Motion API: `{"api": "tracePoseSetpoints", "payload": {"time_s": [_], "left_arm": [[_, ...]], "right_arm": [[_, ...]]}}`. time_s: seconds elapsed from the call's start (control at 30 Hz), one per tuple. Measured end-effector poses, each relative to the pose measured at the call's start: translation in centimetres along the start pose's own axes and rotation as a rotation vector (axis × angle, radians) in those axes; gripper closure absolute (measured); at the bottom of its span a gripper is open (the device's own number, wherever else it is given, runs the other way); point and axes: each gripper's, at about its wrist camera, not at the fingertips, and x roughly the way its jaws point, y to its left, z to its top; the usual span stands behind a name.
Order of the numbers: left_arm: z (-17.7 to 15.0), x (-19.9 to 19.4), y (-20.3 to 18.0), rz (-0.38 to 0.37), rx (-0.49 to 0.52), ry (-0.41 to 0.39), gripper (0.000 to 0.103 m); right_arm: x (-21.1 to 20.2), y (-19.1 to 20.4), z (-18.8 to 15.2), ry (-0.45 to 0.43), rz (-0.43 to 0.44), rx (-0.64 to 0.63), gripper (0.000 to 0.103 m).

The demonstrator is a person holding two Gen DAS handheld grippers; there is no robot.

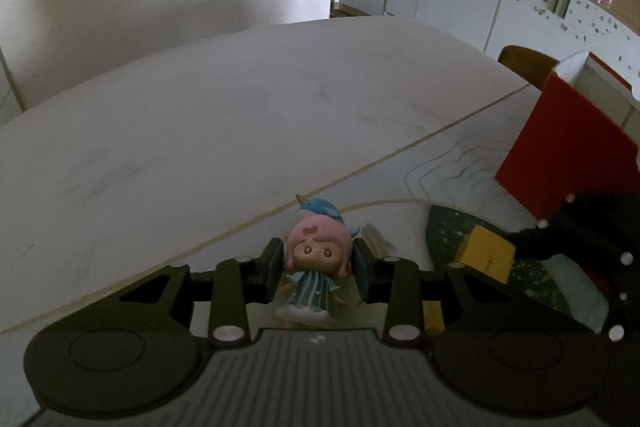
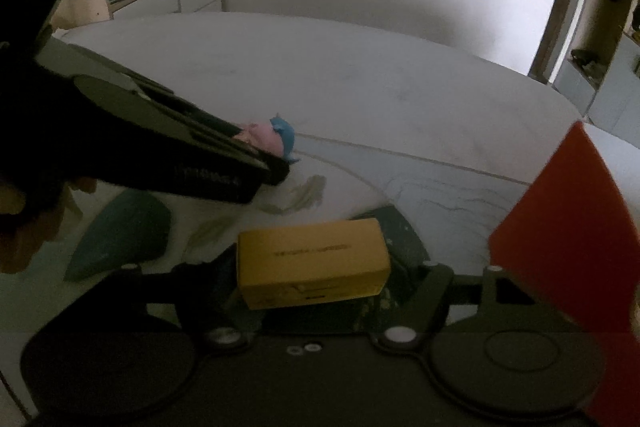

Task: Organize rigid objects
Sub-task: 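Carry the doll figurine and yellow box over the red box with both tools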

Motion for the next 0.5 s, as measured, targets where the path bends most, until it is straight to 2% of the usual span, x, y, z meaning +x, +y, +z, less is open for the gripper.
{"api": "tracePoseSetpoints", "payload": {"time_s": [0.3, 0.5], "left_arm": [[0.0, -3.0, -0.6, 0.013, -0.044, -0.004, 0.067], [0.1, -5.9, -2.3, 0.013, -0.05, -0.014, 0.067]], "right_arm": [[-4.2, -0.5, 0.2, -0.008, 0.019, 0.063, 0.032], [-8.1, -1.9, 0.4, -0.035, 0.041, 0.106, 0.032]]}}
